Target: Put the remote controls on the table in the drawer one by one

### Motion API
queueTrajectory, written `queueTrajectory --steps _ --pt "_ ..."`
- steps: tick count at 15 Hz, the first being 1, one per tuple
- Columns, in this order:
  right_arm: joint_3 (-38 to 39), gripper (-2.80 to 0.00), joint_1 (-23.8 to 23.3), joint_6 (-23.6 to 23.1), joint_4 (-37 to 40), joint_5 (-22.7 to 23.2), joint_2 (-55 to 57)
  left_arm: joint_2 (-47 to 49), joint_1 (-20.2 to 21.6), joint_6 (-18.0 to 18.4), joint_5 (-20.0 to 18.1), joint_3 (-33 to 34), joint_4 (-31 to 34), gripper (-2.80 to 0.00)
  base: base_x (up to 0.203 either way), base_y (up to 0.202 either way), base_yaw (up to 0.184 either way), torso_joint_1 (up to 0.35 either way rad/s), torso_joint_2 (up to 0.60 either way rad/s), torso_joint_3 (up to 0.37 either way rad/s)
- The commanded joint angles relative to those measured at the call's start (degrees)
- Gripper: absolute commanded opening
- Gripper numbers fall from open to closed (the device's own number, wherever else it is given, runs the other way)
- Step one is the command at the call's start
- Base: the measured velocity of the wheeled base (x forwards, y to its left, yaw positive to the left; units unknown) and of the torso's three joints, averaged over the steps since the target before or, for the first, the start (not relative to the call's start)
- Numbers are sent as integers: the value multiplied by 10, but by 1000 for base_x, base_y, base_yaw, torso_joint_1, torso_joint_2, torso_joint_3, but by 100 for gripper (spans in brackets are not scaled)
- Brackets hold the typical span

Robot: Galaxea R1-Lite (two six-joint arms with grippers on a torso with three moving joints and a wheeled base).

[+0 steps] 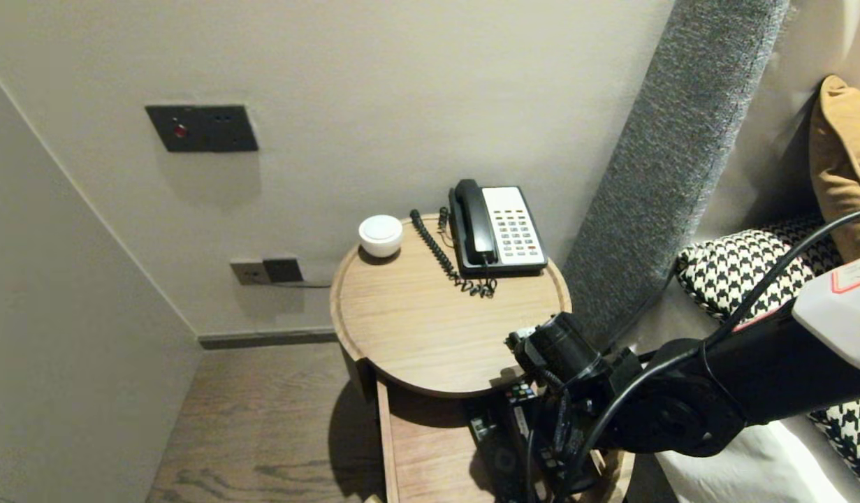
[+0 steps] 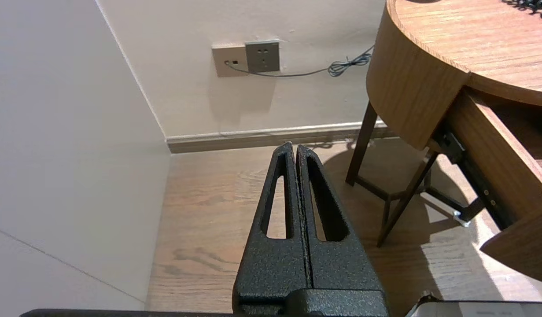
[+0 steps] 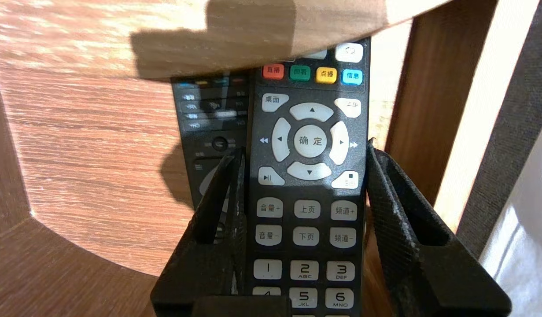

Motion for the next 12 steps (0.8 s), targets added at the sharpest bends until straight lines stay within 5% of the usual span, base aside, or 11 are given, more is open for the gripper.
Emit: queueTrajectory --steps 1,12 --pt "8 -280 -2 2 -7 -2 2 0 0 0 0 0 0 -280 0 0 0 0 0 0" --pt "79 -280 -1 2 -120 -6 5 0 0 0 0 0 0 -280 0 0 0 0 0 0"
